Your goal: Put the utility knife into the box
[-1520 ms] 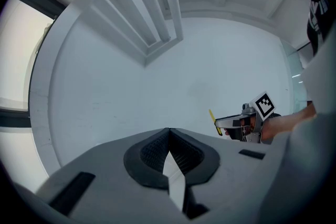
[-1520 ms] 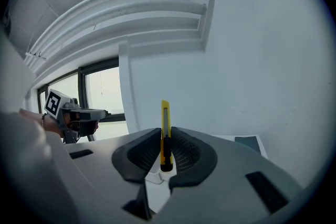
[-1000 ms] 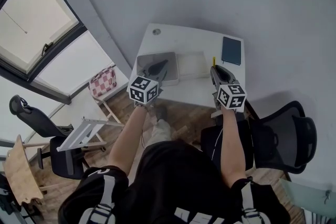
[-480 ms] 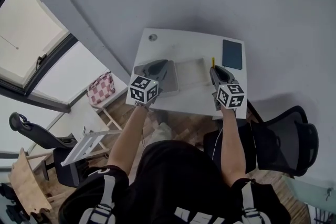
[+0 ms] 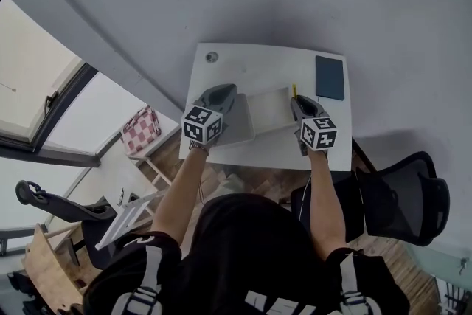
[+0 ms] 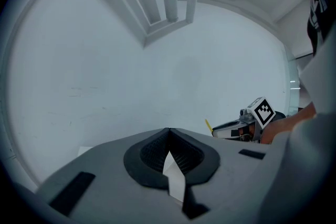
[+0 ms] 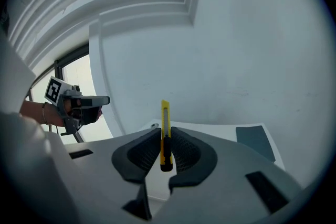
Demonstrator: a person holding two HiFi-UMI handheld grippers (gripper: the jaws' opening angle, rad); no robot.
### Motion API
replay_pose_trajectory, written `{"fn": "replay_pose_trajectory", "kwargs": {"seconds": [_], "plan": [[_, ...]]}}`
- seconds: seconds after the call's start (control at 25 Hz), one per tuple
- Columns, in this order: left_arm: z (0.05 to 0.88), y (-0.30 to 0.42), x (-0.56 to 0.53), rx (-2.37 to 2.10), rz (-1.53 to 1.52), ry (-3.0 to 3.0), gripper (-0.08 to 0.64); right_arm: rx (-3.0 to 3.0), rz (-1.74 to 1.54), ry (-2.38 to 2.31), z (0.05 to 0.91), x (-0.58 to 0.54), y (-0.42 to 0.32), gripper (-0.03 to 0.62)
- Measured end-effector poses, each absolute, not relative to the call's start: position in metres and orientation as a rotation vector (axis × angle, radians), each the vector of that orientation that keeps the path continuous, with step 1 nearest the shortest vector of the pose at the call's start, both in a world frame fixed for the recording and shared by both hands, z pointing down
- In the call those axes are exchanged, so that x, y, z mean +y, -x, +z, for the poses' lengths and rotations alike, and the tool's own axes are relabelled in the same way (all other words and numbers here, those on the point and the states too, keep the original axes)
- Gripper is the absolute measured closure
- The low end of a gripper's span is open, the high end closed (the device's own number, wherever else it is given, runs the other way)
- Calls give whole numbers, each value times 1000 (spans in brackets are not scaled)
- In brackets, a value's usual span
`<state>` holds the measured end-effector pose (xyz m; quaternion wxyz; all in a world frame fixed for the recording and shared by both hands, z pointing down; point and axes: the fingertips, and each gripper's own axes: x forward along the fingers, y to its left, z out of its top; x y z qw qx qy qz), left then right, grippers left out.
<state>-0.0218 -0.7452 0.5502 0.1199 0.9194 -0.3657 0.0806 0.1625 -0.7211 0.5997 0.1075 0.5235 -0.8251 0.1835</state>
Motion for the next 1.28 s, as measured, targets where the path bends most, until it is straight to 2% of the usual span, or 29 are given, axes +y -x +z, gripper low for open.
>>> {"fn": "replay_pose_trajectory", "kwargs": {"seconds": [0.84, 1.28], "plan": [[646, 33, -825, -853, 414, -2609, 535, -2150, 827, -1297, 760, -771, -120, 518], [663, 28, -843, -773, 451, -2605, 534, -1990, 933, -1212, 818, -773, -113, 515]]}}
